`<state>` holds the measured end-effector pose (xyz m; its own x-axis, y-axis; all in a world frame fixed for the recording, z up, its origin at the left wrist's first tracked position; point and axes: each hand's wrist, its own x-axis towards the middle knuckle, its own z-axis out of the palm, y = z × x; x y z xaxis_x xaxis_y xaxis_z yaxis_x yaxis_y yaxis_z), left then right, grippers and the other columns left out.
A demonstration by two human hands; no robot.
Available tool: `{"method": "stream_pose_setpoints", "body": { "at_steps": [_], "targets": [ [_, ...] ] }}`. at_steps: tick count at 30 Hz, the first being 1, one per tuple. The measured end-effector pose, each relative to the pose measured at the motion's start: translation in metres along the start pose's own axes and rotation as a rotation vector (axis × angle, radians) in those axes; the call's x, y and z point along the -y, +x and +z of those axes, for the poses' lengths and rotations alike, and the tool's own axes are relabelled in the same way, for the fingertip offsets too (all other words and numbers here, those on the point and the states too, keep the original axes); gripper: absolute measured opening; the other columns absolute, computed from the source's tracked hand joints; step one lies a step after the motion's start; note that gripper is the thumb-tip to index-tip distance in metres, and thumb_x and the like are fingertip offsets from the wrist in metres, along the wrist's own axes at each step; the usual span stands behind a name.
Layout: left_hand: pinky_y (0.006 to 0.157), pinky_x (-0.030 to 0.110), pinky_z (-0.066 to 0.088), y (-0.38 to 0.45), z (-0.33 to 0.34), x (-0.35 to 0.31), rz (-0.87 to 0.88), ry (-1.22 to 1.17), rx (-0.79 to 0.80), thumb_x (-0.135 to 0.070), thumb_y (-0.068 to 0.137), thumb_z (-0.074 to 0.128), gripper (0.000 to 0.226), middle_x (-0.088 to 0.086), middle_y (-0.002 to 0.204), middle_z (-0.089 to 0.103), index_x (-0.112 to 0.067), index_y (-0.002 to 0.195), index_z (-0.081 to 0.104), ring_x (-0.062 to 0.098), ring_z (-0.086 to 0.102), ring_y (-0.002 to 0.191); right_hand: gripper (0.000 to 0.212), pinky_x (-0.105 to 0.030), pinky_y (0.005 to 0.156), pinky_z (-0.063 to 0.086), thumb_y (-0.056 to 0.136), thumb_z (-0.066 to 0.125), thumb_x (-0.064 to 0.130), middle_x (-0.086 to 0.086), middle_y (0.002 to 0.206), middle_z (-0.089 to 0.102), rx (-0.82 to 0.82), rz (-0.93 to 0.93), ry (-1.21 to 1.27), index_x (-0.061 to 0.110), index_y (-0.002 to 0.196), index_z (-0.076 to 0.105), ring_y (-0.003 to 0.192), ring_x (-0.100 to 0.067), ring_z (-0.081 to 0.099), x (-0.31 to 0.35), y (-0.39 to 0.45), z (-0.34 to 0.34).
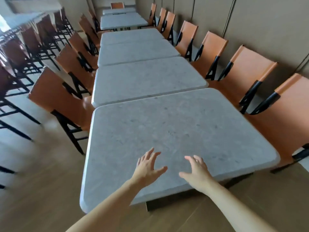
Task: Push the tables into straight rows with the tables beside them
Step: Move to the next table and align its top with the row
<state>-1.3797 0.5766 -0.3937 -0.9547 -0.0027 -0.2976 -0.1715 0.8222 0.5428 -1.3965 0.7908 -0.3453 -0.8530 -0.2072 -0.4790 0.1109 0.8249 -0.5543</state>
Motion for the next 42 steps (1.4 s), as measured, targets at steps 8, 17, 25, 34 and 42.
{"method": "stream_pose_setpoints", "body": {
  "at_steps": [8,17,25,34,42],
  "targets": [
    [0.12,0.064,-0.006,-0.006,0.096,0.034,-0.01,0.485,-0.168,-0.096,0.07,0.026,0.11,0.001,0.171,-0.006,-0.037,0.162,0.009,0.03,-0.015,0.156,0.08,-0.06,0.124,-0.004,0.091,0.027,0.076,-0.007,0.17,-0.013,-0.088,-0.113,-0.481,0.038,0.161,0.014,0.157,-0.028,-0.008,-0.113,0.075,0.007],
    [0.118,0.072,0.001,-0.004,0.106,0.04,0.109,0.48,-0.239,-0.092,0.075,0.037,0.103,-0.006,0.17,-0.005,-0.04,0.161,0.013,0.028,-0.01,0.157,0.076,-0.073,0.114,0.018,0.092,0.024,0.063,-0.026,0.162,0.029,-0.354,-0.267,-0.594,0.025,0.155,0.042,0.151,-0.043,0.027,-0.146,0.099,0.035],
    [0.116,0.074,-0.005,-0.005,0.106,0.033,0.094,0.574,-0.164,-0.091,0.061,0.035,0.115,-0.013,0.169,-0.013,-0.047,0.158,-0.009,0.029,-0.019,0.155,0.091,-0.074,0.116,0.016,0.09,0.017,0.066,-0.028,0.162,0.025,-0.301,-0.384,-0.729,0.003,0.152,0.039,0.153,-0.042,0.021,-0.147,0.109,0.032],
    [0.115,0.075,-0.006,-0.006,0.106,0.033,0.07,0.586,-0.162,-0.094,0.062,0.036,0.115,-0.008,0.168,-0.019,-0.05,0.155,-0.014,0.033,-0.022,0.154,0.104,-0.066,0.121,0.0,0.076,-0.002,0.08,-0.01,0.171,-0.005,-0.325,-0.41,-0.686,0.024,0.163,0.003,0.157,-0.033,-0.005,-0.148,0.107,0.029],
    [0.119,0.071,0.004,-0.002,0.109,0.038,0.098,0.604,-0.237,-0.095,0.064,0.042,0.112,-0.01,0.17,-0.005,-0.051,0.157,-0.004,0.03,-0.007,0.157,0.092,-0.059,0.124,0.001,0.082,0.014,0.079,-0.001,0.171,0.011,-0.414,-0.423,-0.543,0.032,0.161,0.022,0.158,-0.024,0.005,-0.151,0.111,0.033]
  ]
}}
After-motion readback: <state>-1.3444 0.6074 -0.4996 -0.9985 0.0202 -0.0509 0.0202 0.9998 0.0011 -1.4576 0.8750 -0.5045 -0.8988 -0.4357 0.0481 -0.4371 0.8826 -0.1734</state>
